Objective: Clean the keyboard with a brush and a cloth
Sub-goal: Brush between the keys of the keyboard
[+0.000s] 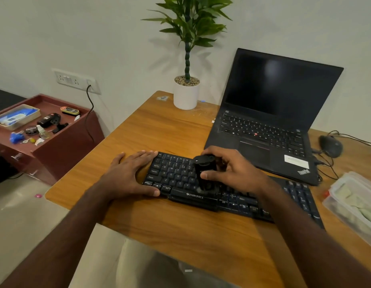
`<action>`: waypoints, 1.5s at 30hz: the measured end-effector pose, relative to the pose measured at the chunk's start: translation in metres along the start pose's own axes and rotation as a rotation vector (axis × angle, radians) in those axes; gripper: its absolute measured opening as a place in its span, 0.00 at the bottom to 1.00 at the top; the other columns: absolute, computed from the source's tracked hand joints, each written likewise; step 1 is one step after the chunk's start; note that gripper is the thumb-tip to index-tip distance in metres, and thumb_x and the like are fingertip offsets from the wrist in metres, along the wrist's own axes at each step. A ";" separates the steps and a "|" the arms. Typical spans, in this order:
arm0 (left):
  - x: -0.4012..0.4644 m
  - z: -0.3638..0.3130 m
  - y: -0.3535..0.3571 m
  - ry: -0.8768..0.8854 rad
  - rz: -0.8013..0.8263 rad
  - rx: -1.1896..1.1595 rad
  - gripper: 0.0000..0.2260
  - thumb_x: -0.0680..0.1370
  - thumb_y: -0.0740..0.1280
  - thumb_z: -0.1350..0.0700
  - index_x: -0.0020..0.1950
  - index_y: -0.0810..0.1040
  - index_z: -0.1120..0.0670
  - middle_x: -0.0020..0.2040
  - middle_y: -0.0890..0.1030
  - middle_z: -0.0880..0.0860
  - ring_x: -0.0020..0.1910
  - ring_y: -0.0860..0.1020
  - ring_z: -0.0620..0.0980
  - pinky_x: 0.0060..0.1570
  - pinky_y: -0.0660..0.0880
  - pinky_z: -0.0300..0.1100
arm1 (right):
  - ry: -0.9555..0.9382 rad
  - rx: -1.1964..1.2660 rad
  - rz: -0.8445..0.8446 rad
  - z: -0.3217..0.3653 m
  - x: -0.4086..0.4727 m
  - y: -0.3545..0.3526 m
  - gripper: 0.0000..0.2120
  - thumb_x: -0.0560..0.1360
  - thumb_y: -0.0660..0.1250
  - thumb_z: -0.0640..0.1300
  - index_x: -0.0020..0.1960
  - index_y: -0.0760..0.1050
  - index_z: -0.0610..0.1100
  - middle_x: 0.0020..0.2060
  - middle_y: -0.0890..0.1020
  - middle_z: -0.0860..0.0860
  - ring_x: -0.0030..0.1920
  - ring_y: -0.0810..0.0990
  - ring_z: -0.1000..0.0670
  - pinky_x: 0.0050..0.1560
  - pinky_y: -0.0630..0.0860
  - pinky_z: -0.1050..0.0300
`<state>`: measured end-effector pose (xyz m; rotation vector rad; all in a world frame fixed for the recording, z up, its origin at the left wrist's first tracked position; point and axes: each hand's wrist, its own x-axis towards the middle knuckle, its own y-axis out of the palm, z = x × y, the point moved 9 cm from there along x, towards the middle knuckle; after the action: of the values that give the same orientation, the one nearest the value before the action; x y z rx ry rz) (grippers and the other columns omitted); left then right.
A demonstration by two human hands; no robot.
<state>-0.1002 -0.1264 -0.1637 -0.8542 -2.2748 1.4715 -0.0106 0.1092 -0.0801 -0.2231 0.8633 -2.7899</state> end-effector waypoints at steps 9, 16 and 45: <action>0.001 0.001 0.002 -0.010 0.003 0.013 0.54 0.58 0.62 0.16 0.79 0.46 0.33 0.81 0.54 0.41 0.78 0.47 0.36 0.77 0.39 0.55 | -0.083 0.114 -0.145 0.016 0.003 0.008 0.16 0.74 0.75 0.41 0.60 0.77 0.45 0.51 0.81 0.56 0.51 0.83 0.57 0.46 0.79 0.63; 0.000 0.001 0.001 -0.015 0.008 0.005 0.54 0.58 0.62 0.17 0.79 0.46 0.33 0.81 0.54 0.42 0.78 0.47 0.37 0.77 0.39 0.55 | -0.052 0.013 -0.051 -0.002 -0.020 -0.012 0.15 0.74 0.75 0.49 0.60 0.77 0.49 0.50 0.83 0.52 0.50 0.83 0.48 0.49 0.82 0.47; 0.003 0.004 0.002 -0.029 0.012 0.004 0.54 0.56 0.61 0.16 0.78 0.48 0.31 0.81 0.55 0.44 0.79 0.49 0.39 0.77 0.40 0.53 | -0.052 0.134 -0.196 -0.007 -0.045 -0.028 0.15 0.73 0.75 0.38 0.57 0.78 0.45 0.48 0.81 0.54 0.47 0.81 0.60 0.45 0.77 0.67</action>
<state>-0.1045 -0.1268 -0.1679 -0.8521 -2.2906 1.5028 0.0274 0.1467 -0.0738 -0.3754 0.6724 -2.9930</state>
